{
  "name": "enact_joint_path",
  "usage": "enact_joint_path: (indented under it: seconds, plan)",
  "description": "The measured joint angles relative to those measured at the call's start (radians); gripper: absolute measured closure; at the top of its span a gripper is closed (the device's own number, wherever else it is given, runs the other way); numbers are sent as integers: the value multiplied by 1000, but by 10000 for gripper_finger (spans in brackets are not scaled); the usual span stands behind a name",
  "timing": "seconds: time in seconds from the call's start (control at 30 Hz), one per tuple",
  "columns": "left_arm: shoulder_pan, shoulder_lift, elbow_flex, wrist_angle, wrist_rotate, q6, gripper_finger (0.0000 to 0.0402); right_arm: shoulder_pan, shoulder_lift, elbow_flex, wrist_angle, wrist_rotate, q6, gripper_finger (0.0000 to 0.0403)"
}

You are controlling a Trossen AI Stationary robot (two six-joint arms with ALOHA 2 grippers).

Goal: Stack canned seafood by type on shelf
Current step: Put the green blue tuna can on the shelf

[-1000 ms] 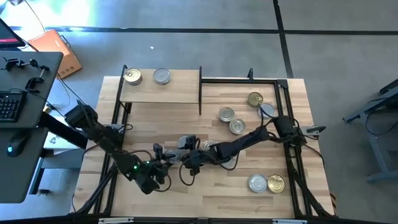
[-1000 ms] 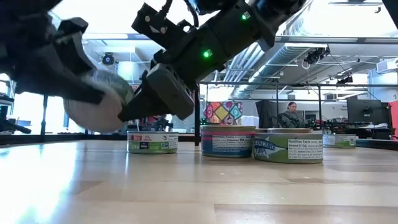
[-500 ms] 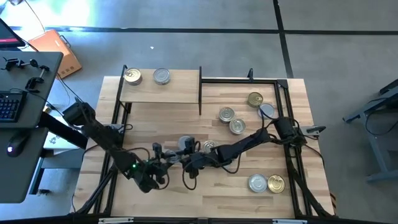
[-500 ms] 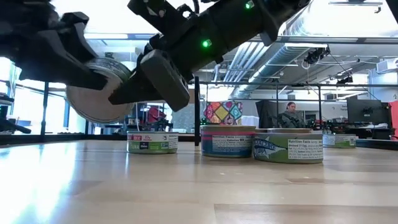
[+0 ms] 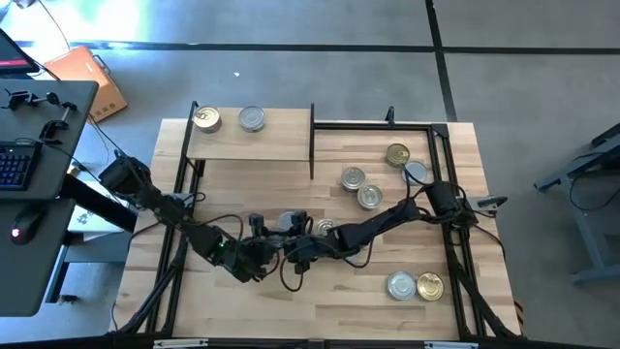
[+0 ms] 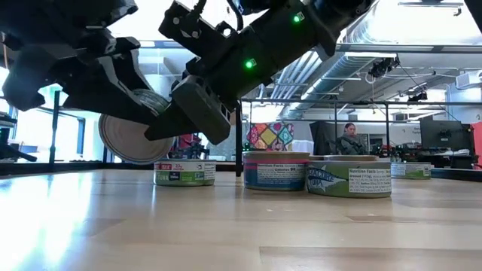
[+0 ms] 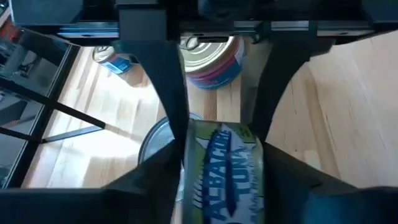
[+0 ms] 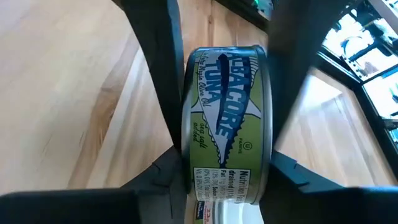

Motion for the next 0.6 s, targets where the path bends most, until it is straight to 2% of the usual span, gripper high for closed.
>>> enact_joint_path:
  seconds: [0.1,0.2,0.33,0.5,0.6]
  plan:
    - [-6,0,0,0,13,0,284,0,0,0,-2,1,-6,262]
    - [-20,0,0,-1,7,14,284,1,-1,0,-10,24,-6,230]
    - [-45,0,0,0,-63,73,284,31,-51,0,-144,162,24,208]
    - [-58,1,38,-69,-174,219,284,86,-157,2,-369,343,175,213]
    - [-22,-17,69,-84,-234,337,284,131,-184,0,-525,420,293,220]
